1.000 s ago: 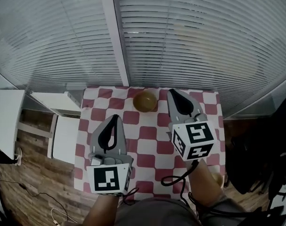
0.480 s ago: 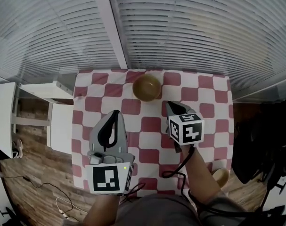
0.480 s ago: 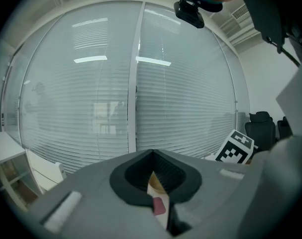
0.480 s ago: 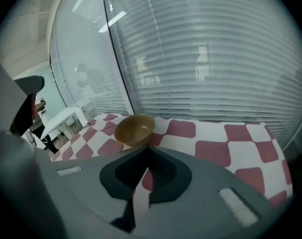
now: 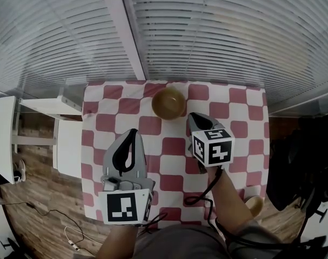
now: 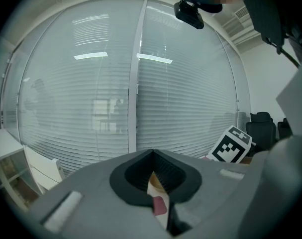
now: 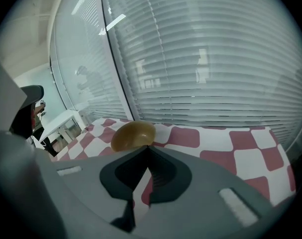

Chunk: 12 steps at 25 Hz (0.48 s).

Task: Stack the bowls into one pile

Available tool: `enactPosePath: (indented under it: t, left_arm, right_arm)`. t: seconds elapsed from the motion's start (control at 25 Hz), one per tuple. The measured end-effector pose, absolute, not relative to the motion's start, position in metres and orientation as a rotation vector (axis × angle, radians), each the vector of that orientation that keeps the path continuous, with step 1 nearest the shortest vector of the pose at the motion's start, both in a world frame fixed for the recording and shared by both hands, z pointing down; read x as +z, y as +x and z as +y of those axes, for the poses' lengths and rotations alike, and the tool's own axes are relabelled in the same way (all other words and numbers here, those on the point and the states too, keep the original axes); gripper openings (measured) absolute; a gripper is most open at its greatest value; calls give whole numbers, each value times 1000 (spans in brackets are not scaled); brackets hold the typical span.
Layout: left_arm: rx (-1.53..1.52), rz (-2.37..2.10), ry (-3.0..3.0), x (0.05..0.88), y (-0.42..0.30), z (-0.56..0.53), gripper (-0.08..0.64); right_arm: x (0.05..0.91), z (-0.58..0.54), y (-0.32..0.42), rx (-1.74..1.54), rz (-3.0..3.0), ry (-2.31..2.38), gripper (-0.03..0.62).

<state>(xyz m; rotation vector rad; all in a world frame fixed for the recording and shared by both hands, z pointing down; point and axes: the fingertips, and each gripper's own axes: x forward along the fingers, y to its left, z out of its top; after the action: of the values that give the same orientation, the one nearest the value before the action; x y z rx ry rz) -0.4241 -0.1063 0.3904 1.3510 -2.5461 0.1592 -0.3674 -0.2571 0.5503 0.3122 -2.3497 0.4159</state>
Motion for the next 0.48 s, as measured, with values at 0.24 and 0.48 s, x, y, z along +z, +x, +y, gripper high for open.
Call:
enactPosePath:
  t: [0.24, 0.48]
  left_arm:
    - [155, -2534, 1335, 398, -434, -106, 0]
    - [155, -2524, 1313, 406, -447, -106, 0]
  right_arm:
    - [546, -261, -381, 453, -2383, 322, 75]
    - [554, -262, -394, 501, -2376, 312, 181]
